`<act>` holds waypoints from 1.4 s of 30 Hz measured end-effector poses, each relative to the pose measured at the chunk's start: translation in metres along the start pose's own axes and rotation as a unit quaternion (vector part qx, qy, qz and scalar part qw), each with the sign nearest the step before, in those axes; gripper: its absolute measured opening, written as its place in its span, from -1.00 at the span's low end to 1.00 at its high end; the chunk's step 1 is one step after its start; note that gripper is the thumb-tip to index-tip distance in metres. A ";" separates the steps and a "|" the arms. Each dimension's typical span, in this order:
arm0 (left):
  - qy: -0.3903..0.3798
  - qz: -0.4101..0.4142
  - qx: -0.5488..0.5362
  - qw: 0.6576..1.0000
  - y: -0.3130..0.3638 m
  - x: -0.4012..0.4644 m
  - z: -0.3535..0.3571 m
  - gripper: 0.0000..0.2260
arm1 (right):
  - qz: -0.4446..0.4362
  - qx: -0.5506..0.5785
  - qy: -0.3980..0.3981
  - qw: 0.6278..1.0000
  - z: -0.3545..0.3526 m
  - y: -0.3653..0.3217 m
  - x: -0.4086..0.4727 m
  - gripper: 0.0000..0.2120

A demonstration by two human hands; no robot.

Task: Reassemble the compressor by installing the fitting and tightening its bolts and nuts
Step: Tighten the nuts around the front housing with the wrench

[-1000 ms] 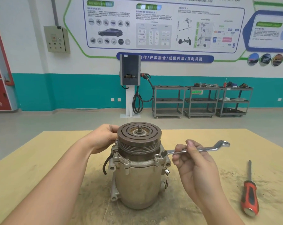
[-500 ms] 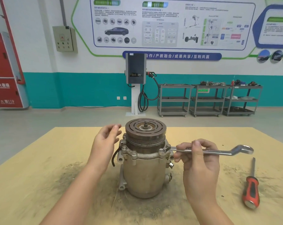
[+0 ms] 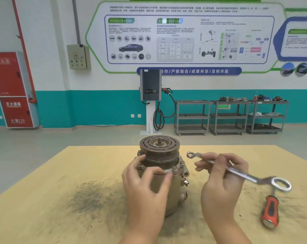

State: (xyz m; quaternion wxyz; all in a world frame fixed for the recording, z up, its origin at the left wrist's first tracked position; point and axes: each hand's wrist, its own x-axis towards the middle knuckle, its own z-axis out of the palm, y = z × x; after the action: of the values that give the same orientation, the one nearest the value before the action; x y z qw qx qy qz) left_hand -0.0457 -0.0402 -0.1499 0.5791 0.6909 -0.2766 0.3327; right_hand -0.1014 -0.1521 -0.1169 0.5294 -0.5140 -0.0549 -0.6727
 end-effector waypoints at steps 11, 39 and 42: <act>0.076 -0.094 0.064 0.991 0.024 -0.003 0.055 -0.89 | 0.288 0.174 0.046 0.941 -0.018 0.026 0.025 -0.87; -0.056 -0.262 -0.139 0.953 -0.044 0.066 -0.028 -0.97 | 0.022 -0.089 -0.037 0.995 -0.004 0.022 -0.011 -0.85; -0.056 -0.246 -0.168 0.953 -0.050 0.057 -0.033 -0.95 | 0.020 -0.090 -0.045 0.995 0.000 0.022 -0.019 -0.85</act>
State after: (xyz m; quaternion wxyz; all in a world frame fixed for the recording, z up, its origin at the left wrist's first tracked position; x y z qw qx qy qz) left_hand 0.0238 0.0008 -0.1330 0.7344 0.6476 -0.1824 0.0896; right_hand -0.0866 -0.1493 -0.1414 0.4910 -0.5902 -0.0074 -0.6407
